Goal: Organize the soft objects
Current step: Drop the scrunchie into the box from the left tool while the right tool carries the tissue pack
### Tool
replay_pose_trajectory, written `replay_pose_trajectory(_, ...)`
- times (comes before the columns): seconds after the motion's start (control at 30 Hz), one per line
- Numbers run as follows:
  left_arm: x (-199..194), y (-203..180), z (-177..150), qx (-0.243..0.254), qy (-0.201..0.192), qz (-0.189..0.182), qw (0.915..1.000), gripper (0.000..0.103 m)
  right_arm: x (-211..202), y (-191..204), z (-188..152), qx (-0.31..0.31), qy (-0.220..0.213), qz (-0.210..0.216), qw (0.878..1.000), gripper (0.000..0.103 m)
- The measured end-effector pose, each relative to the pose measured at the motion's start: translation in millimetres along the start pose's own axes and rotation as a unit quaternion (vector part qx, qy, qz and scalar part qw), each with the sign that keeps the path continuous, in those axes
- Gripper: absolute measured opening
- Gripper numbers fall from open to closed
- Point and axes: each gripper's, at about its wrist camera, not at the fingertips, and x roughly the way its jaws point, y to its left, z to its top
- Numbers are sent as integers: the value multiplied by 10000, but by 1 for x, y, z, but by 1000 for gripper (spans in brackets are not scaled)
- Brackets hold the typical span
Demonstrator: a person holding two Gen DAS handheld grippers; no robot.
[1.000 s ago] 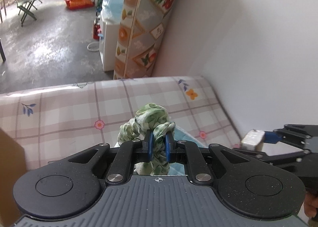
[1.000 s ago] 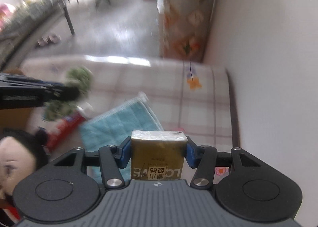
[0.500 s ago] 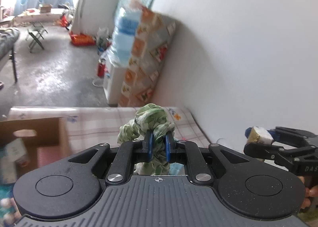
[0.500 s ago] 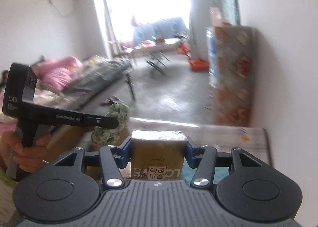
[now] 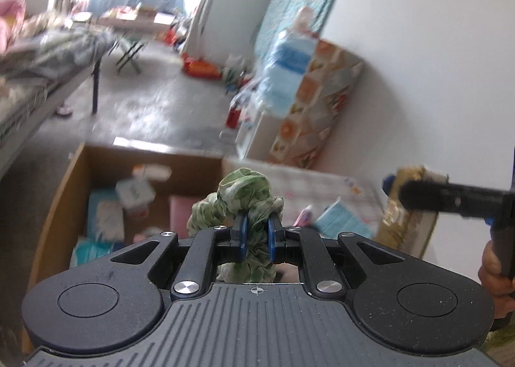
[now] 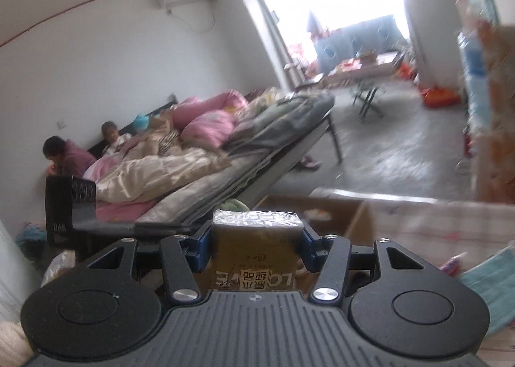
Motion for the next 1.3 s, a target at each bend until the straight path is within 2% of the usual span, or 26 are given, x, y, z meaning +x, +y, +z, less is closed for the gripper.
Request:
replay_pose_trajectory(0.17,56,28,-6,-286,550,75,9981,11,63,-3,0,285,401,52,9988,56)
replay_pose_trajectory(0.3,112,47,-10,-602,1194,113,9909,11,96,-17,-3,501,562,-24,9972,56)
replay_pose_trajectory(0.47,175,53,-1,-730,1571,323,9843,11,102,-37,-11,699,466,-49,9964,56)
replay_pose_trajectory(0.63,209,55,-6,-800,1950,539,9761,14,97,-64,-16,932,383,-38,9949,56)
replay_pose_trajectory(0.67,216,58,-7,-856,1996,546,9746,19,95,-70,-19,995,365,-47,9944,56)
replay_pose_trajectory(0.7,215,61,-13,-947,2068,543,9723,31,93,-75,-20,1043,353,-51,9939,56)
replay_pose_trajectory(0.77,219,72,-15,-1308,2177,479,9660,48,89,-86,-26,1171,350,-64,9925,56)
replay_pose_trajectory(0.87,208,77,-15,-1532,2104,396,9647,56,84,-98,-31,1327,384,-72,9904,56)
replay_pose_trajectory(0.97,195,80,-8,-1637,1880,376,9677,58,77,-102,-32,1373,373,-125,9898,56)
replay_pose_trajectory(1.13,141,80,2,-1609,1203,365,9789,63,68,-93,-28,1330,306,-118,9906,56)
replay_pose_trajectory(1.3,73,79,0,-1413,449,506,9876,72,79,-72,-17,1112,382,-43,9931,56)
